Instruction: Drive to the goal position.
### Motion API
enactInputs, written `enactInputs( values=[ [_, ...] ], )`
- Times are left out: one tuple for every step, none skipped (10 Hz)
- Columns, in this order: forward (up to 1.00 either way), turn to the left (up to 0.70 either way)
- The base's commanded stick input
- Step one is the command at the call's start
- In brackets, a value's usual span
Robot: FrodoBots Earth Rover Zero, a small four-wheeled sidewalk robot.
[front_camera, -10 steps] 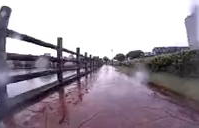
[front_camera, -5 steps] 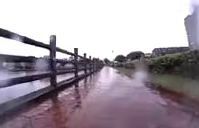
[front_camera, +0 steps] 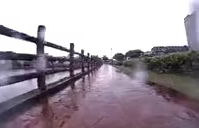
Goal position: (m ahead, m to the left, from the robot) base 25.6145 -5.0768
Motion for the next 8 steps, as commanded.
enactInputs(
  values=[
    [1.00,0.00],
    [1.00,0.00],
    [1.00,0.00],
    [1.00,-0.02],
    [1.00,-0.11],
    [1.00,-0.29],
    [1.00,-0.18],
    [1.00,-0.05]
  ],
)
